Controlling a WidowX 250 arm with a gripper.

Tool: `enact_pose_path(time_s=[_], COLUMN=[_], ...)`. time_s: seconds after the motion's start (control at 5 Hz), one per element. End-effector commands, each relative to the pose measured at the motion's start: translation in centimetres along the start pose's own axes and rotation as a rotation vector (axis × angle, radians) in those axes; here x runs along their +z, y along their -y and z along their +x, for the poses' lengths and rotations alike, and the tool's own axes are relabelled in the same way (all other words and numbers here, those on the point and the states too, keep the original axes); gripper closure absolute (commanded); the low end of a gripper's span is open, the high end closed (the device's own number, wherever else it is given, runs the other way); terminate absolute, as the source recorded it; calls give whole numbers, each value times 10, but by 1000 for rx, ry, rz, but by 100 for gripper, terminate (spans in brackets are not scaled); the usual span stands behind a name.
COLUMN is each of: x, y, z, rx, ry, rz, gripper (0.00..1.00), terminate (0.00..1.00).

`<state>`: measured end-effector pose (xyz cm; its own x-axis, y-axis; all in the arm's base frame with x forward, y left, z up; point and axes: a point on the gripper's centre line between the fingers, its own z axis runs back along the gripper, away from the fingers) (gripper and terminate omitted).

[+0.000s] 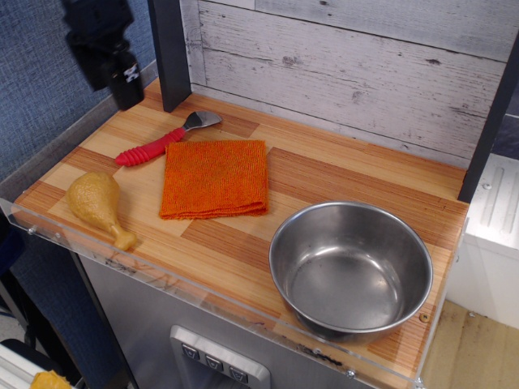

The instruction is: Move red spoon to above pot

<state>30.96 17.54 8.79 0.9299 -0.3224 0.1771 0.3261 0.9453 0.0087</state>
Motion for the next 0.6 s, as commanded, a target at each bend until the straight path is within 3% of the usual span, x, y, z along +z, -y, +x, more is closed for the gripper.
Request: enact_pose_path(time_s=[0.0, 0.4], x=[-11, -26], y=[11, 22], z=[-23, -27], rx=[207, 292], ry=[-12, -44], rz=[9, 31], gripper=[0, 0], terminate=[0, 0])
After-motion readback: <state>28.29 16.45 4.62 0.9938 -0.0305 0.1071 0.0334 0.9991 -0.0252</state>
